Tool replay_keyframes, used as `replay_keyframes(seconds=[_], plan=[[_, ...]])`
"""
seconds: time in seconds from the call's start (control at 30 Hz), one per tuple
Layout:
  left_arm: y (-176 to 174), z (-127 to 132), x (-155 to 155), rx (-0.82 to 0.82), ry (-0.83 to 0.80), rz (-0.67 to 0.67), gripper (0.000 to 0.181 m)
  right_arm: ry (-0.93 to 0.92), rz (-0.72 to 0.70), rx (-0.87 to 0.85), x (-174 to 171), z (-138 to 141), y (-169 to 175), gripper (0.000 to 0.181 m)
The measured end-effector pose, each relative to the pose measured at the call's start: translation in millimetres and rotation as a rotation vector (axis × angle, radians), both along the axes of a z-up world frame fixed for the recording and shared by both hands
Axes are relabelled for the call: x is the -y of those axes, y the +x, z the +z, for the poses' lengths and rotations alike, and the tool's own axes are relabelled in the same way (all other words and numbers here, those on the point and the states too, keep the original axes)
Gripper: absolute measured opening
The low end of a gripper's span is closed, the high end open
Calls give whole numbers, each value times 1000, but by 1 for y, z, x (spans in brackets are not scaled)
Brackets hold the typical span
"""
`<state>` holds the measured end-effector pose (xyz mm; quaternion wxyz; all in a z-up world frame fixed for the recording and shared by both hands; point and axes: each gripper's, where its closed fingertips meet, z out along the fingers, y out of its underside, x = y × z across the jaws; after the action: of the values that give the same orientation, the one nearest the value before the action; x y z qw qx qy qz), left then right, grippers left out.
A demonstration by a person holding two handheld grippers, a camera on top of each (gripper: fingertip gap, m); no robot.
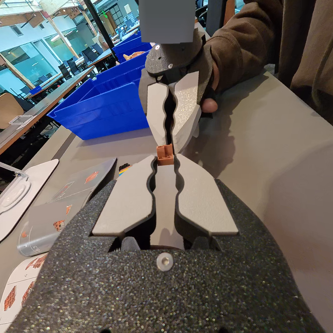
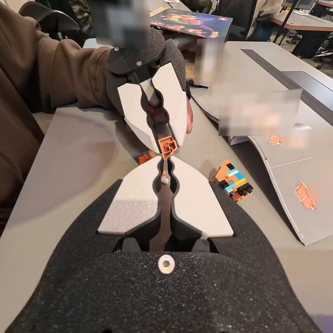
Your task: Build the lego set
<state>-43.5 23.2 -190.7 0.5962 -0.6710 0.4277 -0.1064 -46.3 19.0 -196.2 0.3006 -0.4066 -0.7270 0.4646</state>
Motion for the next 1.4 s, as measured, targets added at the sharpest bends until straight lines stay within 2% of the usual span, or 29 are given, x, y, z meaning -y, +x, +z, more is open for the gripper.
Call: replay_keyframes(seconds=[0.7, 1.4], plan=[[0, 2, 1, 13, 0, -5, 17, 4, -6, 20, 0, -7, -1, 3], [-3, 4, 2, 18, -6, 1, 17, 41, -7, -23, -2, -3, -2, 15]])
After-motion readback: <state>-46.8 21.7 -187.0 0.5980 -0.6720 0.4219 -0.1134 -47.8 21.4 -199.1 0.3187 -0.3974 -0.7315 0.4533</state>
